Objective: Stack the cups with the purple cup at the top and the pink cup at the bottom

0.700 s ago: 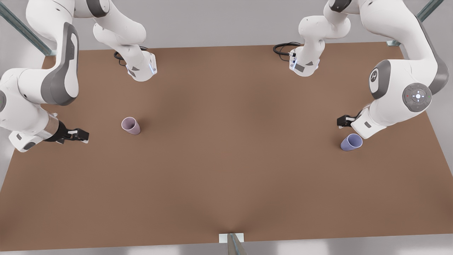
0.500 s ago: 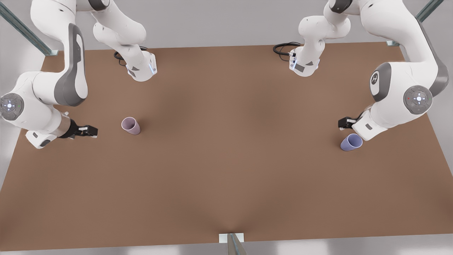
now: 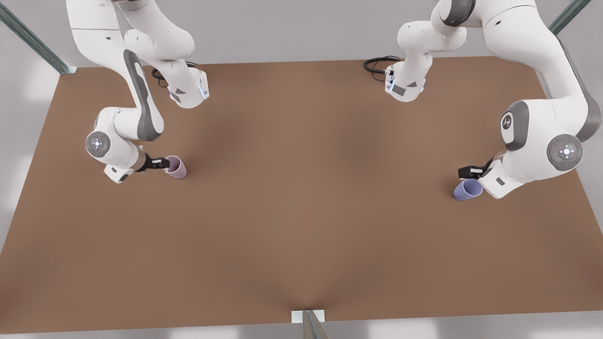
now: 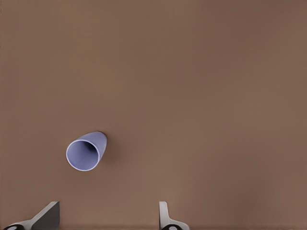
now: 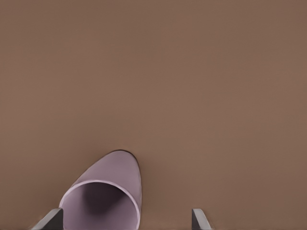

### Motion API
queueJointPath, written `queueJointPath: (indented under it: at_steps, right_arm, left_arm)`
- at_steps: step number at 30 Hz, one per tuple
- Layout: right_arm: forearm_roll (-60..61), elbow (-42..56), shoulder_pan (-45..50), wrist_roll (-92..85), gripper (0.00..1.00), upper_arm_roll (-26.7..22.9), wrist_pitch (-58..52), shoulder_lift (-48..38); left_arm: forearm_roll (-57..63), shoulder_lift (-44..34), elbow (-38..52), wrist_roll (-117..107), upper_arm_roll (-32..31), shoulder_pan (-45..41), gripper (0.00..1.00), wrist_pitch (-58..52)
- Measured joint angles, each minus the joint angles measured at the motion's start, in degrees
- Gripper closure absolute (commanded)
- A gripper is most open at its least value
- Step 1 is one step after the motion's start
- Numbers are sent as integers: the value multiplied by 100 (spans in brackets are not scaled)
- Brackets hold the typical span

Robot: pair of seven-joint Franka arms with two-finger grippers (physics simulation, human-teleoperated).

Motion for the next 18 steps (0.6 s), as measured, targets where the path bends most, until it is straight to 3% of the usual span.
queueJointPath:
  at_steps: [8,18]
  right_arm:
    - [-3,-621,47,-99,0,-16,1004,45]
    - [-5,-753,78,-216,0,-19,1404,126]
  left_arm:
    - [-3,109,-1,27,32,-3,0,3]
    - [-1,176,2,46,46,-5,0,11]
